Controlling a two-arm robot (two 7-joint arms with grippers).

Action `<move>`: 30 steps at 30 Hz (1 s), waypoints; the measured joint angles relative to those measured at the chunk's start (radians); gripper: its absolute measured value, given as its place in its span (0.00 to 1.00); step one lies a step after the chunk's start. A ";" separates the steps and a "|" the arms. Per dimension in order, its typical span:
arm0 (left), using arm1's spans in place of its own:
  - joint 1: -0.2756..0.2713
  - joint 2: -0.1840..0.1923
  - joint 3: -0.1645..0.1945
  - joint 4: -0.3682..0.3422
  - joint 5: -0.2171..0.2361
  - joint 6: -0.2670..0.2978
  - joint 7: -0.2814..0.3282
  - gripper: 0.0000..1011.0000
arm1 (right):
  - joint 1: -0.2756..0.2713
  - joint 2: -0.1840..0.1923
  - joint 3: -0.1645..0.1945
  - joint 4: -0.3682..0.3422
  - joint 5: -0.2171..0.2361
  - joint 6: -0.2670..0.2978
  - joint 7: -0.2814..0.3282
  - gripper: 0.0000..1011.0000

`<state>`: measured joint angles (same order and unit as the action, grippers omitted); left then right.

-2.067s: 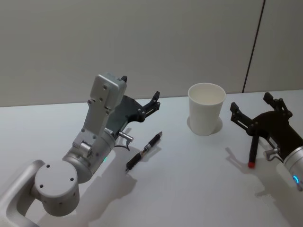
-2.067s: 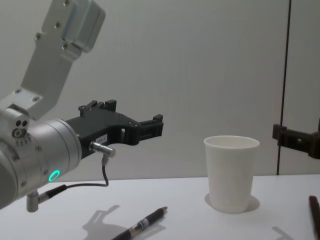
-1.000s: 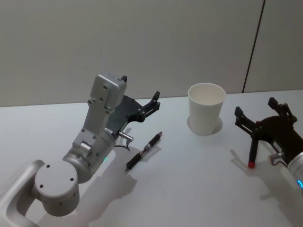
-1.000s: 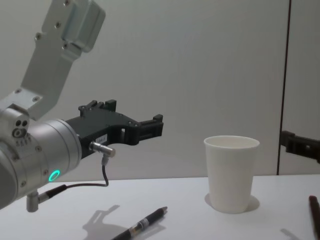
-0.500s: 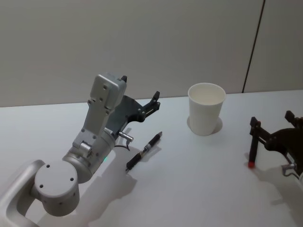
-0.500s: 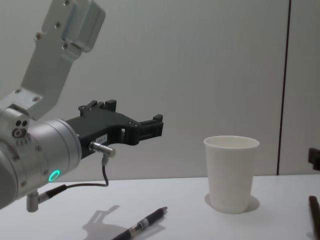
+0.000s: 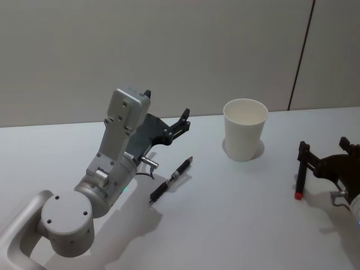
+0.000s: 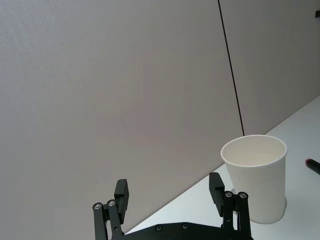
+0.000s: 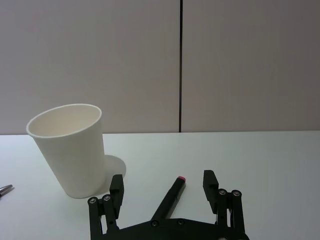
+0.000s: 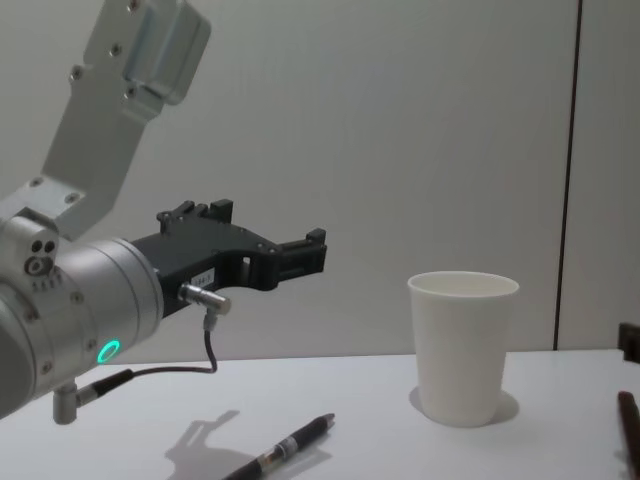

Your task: Place the pen into the pen holder.

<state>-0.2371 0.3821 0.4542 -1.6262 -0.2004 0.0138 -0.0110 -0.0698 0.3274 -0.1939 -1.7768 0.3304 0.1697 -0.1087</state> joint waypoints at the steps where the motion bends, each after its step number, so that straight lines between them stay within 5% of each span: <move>1: 0.000 0.000 0.000 0.000 0.000 0.000 0.000 0.99 | 0.009 -0.007 -0.002 0.010 -0.001 0.011 -0.001 0.99; 30: 0.000 0.000 0.000 0.000 0.000 0.000 0.000 0.99 | 0.113 -0.131 -0.042 0.156 -0.040 0.170 -0.078 0.99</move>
<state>-0.2371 0.3821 0.4542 -1.6262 -0.2004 0.0139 -0.0109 0.0435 0.1966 -0.2362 -1.6206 0.2907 0.3394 -0.1867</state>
